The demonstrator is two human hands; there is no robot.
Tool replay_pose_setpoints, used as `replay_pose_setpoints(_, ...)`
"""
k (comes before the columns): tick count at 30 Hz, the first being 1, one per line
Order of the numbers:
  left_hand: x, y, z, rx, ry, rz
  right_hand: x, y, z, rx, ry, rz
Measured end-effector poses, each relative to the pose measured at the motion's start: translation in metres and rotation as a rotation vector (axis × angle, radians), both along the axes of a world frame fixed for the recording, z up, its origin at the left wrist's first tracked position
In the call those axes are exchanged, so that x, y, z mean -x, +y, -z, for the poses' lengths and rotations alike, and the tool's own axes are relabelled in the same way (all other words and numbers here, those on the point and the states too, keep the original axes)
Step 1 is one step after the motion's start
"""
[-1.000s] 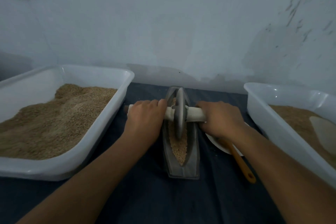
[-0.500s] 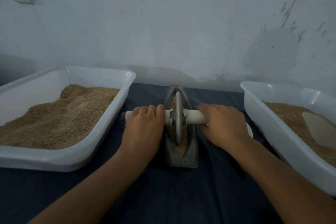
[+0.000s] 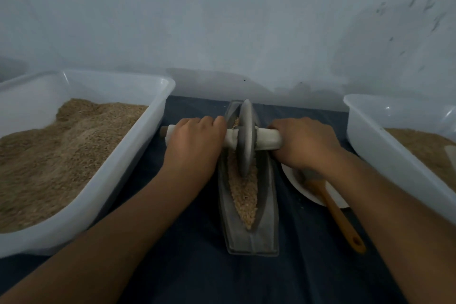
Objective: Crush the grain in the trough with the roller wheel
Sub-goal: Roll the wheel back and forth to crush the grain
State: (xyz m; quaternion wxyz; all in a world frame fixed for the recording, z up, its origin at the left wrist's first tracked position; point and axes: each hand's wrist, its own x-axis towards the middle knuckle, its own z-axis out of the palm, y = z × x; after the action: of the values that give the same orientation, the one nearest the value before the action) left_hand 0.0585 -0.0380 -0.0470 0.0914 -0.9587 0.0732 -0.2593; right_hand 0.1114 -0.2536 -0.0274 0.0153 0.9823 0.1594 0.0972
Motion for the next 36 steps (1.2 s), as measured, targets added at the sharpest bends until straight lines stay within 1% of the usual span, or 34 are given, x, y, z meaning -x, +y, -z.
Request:
replay_pose_setpoints(3, -0.02, 0.0, -0.006, -0.041, 0.015, -0.037, -0.017, 0.001, -0.008, -0.027, 0.099, -0.002)
replay_pose_setpoints(7, -0.038, -0.001, -0.015, 0.021, 0.051, -0.069, -0.032, 0.003, -0.017, -0.042, 0.219, 0.007)
replay_pose_setpoints(9, -0.039, 0.0, -0.012, 0.046, 0.036, -0.077, -0.033, 0.004, -0.02, -0.034, 0.229, 0.005)
replay_pose_setpoints(15, -0.021, 0.001, -0.003, 0.006, -0.036, -0.046, -0.015, 0.005, -0.011, -0.014, 0.043, 0.019)
replay_pose_setpoints(20, 0.007, -0.004, 0.001, 0.002, -0.033, 0.011, 0.017, -0.002, 0.004, -0.052, -0.056, 0.041)
replay_pose_setpoints(23, 0.026, -0.006, 0.004, 0.011, -0.038, 0.019, 0.038, -0.006, 0.01, -0.081, -0.135, 0.006)
replay_pose_setpoints(31, 0.063, -0.006, 0.006, 0.028, -0.054, 0.075, 0.08, -0.012, 0.013, -0.17, -0.178, -0.059)
replay_pose_setpoints(36, 0.061, 0.001, 0.009, 0.075, -0.015, 0.091, 0.078, -0.009, 0.012, -0.105, -0.247, -0.067)
